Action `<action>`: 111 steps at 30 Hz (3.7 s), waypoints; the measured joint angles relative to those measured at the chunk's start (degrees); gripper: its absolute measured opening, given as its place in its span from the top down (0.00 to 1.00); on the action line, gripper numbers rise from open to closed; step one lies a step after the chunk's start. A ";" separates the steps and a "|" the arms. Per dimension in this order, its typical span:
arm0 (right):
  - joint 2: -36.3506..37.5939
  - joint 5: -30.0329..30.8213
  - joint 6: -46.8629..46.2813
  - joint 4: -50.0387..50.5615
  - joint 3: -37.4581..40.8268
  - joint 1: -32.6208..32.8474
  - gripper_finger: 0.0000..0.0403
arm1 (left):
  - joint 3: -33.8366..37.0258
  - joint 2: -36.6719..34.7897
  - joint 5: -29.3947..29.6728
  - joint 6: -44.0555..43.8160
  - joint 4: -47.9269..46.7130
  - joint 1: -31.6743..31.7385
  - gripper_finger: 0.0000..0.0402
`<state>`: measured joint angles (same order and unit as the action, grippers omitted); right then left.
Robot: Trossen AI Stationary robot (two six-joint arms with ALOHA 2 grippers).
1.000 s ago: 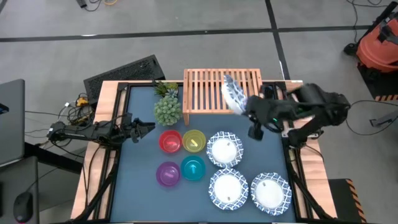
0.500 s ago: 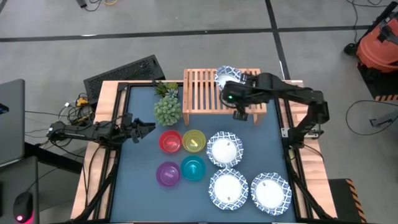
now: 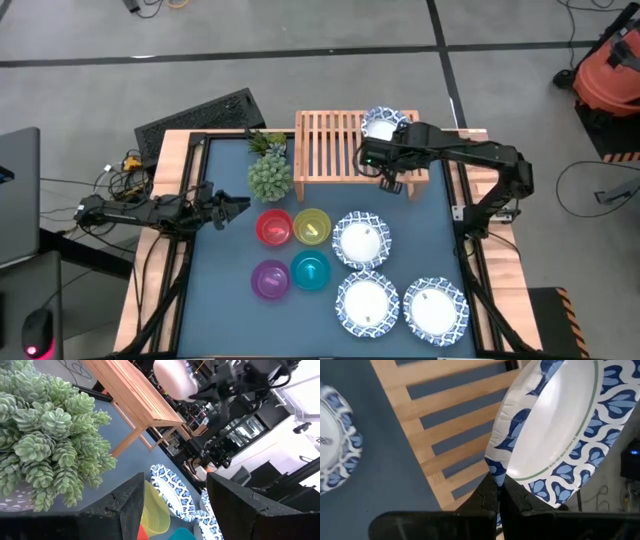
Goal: Place and stack bowls onto a shelf
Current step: Put the white patterned bowl on the shelf, then stack the white patterned bowl on top of the white patterned bowl on the shelf
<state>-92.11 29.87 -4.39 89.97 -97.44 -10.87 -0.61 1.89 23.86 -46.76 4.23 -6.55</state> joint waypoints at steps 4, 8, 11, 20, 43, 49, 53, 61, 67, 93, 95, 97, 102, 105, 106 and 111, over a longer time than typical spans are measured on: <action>0.09 0.10 1.68 0.15 2.92 -0.66 0.95 | -0.01 0.00 0.02 -0.50 0.00 0.02 0.51; -0.28 1.55 1.78 0.05 3.88 -0.99 0.95 | -0.01 0.00 0.04 -0.52 0.00 0.02 0.51; -0.20 1.86 1.87 0.06 3.96 -1.35 0.95 | -0.01 0.00 0.16 -0.52 0.00 0.01 0.51; -0.23 1.77 4.91 0.05 3.99 -3.83 0.95 | -0.01 0.00 0.50 -0.57 0.00 0.01 0.51; -0.23 0.07 7.67 -1.49 3.99 -3.72 0.94 | -0.01 0.00 0.57 -0.52 0.00 0.02 0.51; -0.23 0.11 7.83 -1.45 3.99 -2.93 0.94 | -0.01 0.00 0.57 0.04 0.00 0.00 0.51; -0.23 0.26 5.65 -0.02 3.99 -3.52 0.92 | -0.01 0.00 0.57 0.04 0.00 0.02 0.51; -0.25 1.20 5.74 0.03 3.99 -5.37 0.92 | -0.01 0.00 0.44 0.04 0.00 0.02 0.51; -0.25 0.11 5.78 0.03 3.99 -5.40 0.85 | 0.00 0.00 0.39 0.04 0.02 0.02 0.51; 0.26 -20.08 -31.74 -0.01 -6.42 7.25 0.48 | -0.01 -0.01 0.45 0.63 0.01 0.01 0.51; 0.22 -23.51 -40.63 -0.01 -6.19 11.54 0.48 | -0.01 -0.02 0.45 0.61 0.02 0.02 0.51; -0.30 -24.43 -47.63 0.01 -6.05 17.03 0.48 | -0.01 -0.02 0.45 0.60 0.02 0.00 0.51; -1.08 -26.14 -64.40 -1.00 -3.55 32.93 0.48 | -0.01 -0.02 -0.05 0.52 0.02 0.01 0.51; -0.97 -26.25 -77.49 -2.64 -1.89 43.17 0.48 | -0.01 -0.02 -0.69 0.46 0.02 0.01 0.51; -1.06 -26.18 -81.21 -3.13 -1.67 46.53 0.48 | -0.01 -0.02 -0.71 0.46 0.02 0.00 0.51; -3.13 -23.33 -91.05 -6.74 -1.30 60.08 0.48 | -0.01 -0.01 -0.72 0.46 0.00 0.02 0.51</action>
<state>-95.24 6.54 -95.44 83.23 -98.74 49.21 -0.62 1.89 23.14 -46.30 4.23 -6.52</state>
